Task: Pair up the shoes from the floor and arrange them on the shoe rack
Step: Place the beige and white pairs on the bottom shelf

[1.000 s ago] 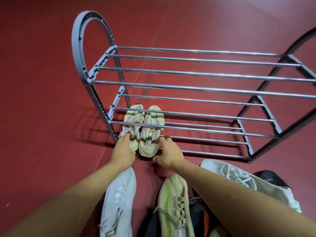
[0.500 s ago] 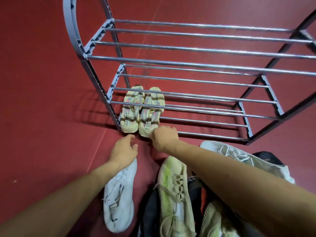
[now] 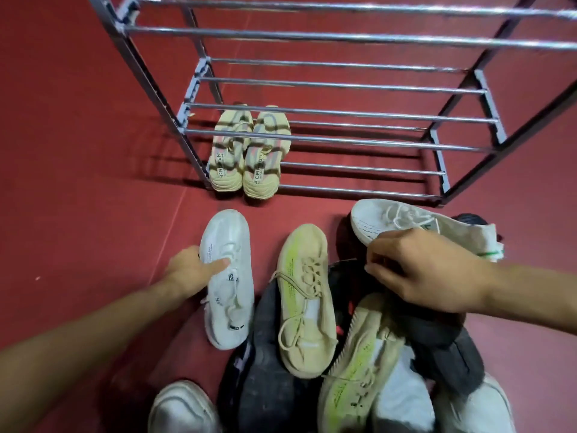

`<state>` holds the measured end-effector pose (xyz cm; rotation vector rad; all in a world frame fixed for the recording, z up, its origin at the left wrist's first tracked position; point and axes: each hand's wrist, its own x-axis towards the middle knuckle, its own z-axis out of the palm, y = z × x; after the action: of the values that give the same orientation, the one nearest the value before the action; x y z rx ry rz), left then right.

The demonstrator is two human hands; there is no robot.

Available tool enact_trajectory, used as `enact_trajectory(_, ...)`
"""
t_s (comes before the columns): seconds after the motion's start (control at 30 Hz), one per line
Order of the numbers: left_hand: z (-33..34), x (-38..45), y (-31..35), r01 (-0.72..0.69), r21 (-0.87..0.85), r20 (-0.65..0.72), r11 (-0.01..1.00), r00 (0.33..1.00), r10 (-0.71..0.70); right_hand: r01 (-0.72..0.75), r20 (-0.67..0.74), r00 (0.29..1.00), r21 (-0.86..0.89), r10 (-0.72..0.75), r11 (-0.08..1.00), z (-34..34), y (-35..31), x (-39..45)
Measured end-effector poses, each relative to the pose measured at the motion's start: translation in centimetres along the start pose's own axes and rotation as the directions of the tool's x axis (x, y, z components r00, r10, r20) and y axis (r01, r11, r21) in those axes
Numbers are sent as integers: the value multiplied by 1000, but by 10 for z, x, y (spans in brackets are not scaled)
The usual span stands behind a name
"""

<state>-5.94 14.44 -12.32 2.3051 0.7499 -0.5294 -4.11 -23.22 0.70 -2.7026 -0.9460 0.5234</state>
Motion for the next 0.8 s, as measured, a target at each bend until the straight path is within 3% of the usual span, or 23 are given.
enact_trajectory(0.07,2,-3,5,-78,156,-3,985,997,79,-35,-19,999,11,35,999,-6,9,-26)
enact_trajectory(0.17,9,-11,5,-96,352,88,931,994,69,-26,-19,999,-22,25,999,-4,9,-45)
enact_trajectory(0.23,16,-23,14,-157,482,-22,862,981,192,-10,26,1000,-52,11,999,5,8,-43)
enact_trajectory(0.3,23,-48,40,-320,376,-178,870,896,406,10,73,997,-127,-1,992,12,9,-31)
enact_trajectory(0.33,26,-62,55,-381,234,-163,894,891,423,14,90,996,-164,0,986,14,9,-25)
enact_trajectory(0.4,32,-85,82,-335,-16,115,942,936,334,35,176,984,-239,8,970,17,7,-13)
enact_trajectory(0.47,39,-101,97,-361,34,385,932,865,321,82,320,947,-323,27,943,17,1,-4)
enact_trajectory(0.53,45,-108,100,-516,225,410,826,819,401,118,396,916,-416,63,902,16,-3,3)
enact_trajectory(0.57,47,-110,101,-613,361,370,703,786,495,115,407,909,-452,90,884,16,-5,4)
enact_trajectory(0.63,55,-115,103,-753,501,323,427,620,715,105,427,892,-519,151,849,19,-11,5)
enact_trajectory(0.67,59,-118,106,-782,496,331,377,572,750,118,432,886,-557,166,822,23,-15,5)
enact_trajectory(0.7,63,-124,109,-797,468,352,382,565,747,146,435,886,-594,163,791,29,-19,4)
enact_trajectory(0.8,79,-129,110,-789,482,436,381,593,677,120,369,920,-582,130,804,40,-25,4)
